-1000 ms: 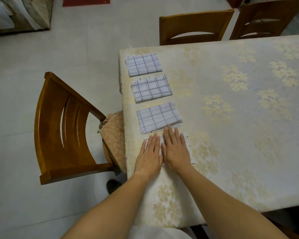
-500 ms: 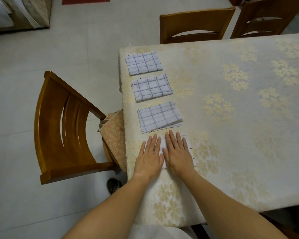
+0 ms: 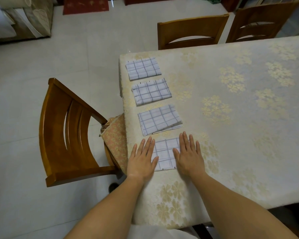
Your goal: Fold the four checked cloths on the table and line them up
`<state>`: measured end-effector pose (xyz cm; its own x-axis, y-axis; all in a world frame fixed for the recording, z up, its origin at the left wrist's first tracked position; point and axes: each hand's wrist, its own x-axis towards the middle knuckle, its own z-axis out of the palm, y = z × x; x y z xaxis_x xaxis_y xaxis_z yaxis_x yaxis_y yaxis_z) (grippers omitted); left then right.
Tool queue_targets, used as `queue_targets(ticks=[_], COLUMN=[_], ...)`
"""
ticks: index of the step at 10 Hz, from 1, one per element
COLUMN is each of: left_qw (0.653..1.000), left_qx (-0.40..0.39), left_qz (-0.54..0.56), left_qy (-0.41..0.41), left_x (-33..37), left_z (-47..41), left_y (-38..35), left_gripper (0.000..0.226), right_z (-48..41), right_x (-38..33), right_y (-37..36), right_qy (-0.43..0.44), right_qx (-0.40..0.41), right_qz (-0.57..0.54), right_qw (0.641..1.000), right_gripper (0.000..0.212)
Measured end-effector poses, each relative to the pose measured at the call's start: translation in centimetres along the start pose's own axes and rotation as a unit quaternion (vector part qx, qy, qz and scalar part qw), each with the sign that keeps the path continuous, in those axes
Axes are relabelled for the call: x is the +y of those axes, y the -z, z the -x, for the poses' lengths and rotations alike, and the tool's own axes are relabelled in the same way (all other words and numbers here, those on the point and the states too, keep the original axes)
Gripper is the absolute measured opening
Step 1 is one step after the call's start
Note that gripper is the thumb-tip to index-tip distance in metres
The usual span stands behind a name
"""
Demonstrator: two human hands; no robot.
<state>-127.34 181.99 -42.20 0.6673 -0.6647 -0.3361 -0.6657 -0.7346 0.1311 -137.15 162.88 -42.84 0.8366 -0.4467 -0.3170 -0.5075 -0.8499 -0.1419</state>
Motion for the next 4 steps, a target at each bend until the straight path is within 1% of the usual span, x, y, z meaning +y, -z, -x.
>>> queue_targets(ticks=[1, 2, 3, 4], left_qw=[0.999, 0.996, 0.995, 0.988], left_qx=[-0.034, -0.061, -0.005, 0.016], left_qz=[-0.017, -0.030, -0.006, -0.021], left_qy=[-0.014, -0.062, -0.100, -0.151], left_x=[-0.9, -2.1, -3.8, -5.4], left_z=[0.4, 0.2, -0.5, -1.3], left_y=[1.0, 3.4, 6.4, 9.3], left_gripper=[0.068, 0.065, 0.051, 0.026], right_z=[0.1, 0.5, 1.2, 1.9], right_x=[0.4, -0.2, -1.6, -3.5], right_y=[0.9, 2.5, 4.3, 5.9], right_qy=[-0.024, -0.062, -0.068, -0.087], right_qx=[-0.028, -0.023, 0.053, 0.110], right_qz=[0.008, 0.010, -0.035, -0.080], right_qw=[0.999, 0.998, 0.996, 0.987], right_gripper=[0.068, 0.068, 0.058, 0.046])
